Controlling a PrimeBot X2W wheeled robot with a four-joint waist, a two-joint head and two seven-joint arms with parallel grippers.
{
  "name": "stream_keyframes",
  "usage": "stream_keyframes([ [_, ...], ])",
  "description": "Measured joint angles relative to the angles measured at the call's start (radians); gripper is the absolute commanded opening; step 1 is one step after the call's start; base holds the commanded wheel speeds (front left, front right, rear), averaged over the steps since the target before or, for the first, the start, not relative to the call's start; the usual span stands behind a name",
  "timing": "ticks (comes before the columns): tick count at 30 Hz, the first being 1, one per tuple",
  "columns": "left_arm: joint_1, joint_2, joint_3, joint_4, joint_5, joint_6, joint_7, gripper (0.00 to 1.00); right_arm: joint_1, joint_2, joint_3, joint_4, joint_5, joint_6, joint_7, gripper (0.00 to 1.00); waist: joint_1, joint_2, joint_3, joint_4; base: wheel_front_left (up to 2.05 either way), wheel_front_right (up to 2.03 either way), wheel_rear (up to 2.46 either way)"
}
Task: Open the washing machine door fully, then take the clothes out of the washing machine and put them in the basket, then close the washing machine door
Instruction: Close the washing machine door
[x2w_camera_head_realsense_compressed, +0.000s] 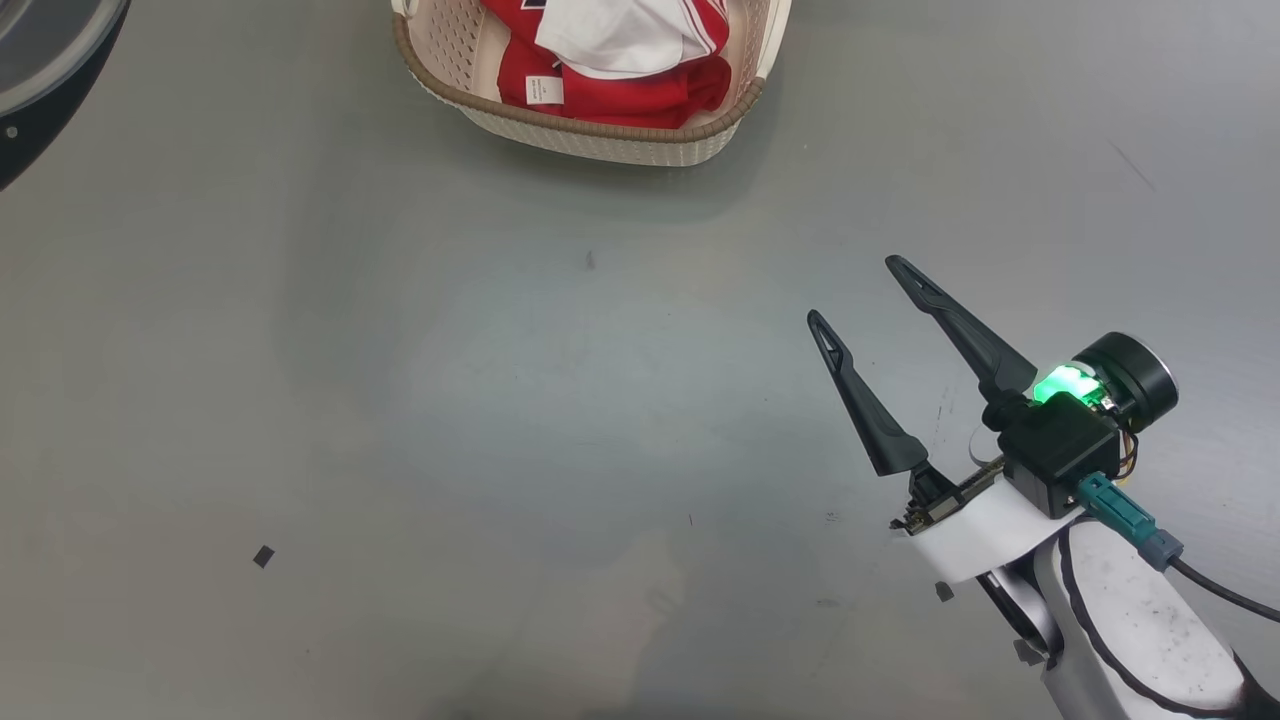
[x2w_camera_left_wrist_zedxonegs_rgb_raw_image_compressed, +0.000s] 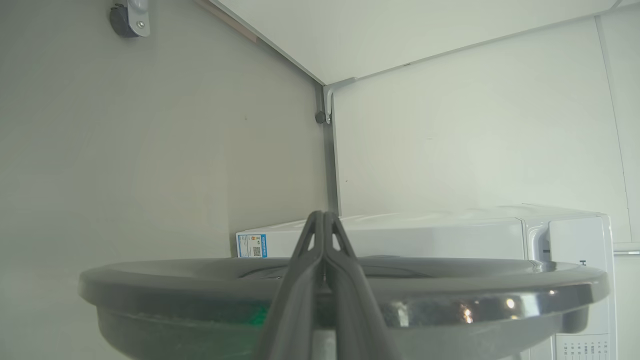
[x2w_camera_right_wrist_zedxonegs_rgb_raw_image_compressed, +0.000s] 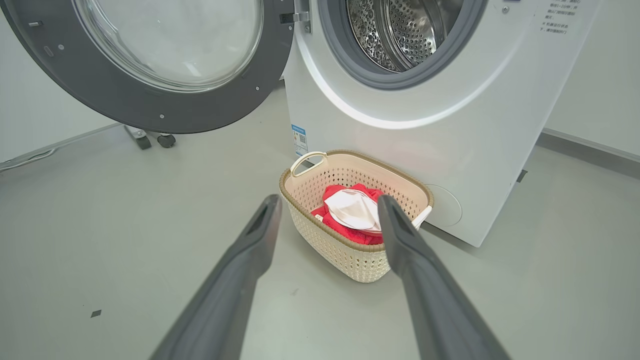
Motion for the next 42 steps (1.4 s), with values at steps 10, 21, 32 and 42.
stream_keyframes([
  [10, -0.002, -0.004, -0.019, 0.01, -0.004, -0.002, 0.066, 0.0, 0.0, 0.002, 0.0, 0.001, 0.0, 0.0, 0.0, 1.0, 0.0, 0.0, -0.012, 0.001, 0.0, 0.0, 0.0],
  [21, 0.0, -0.062, -0.069, 0.005, -0.035, -0.059, 0.19, 0.0, 0.0, 0.001, -0.005, 0.01, 0.001, 0.0, -0.001, 1.0, 0.0, 0.0, -0.024, 0.014, 0.0, 0.0, 0.0],
  [32, 0.029, -0.111, -0.133, -0.022, -0.043, -0.126, 0.321, 0.0, 0.0, 0.008, -0.004, 0.034, 0.012, 0.0, -0.002, 1.0, 0.0, 0.0, -0.066, 0.04, 0.0, 0.0, 0.0],
  [42, 0.078, -0.138, -0.202, -0.073, -0.033, -0.179, 0.416, 0.0, 0.001, 0.028, 0.01, 0.056, 0.025, 0.0, -0.011, 1.0, 0.0, 0.0, -0.114, 0.062, 0.0, 0.0, 0.0],
])
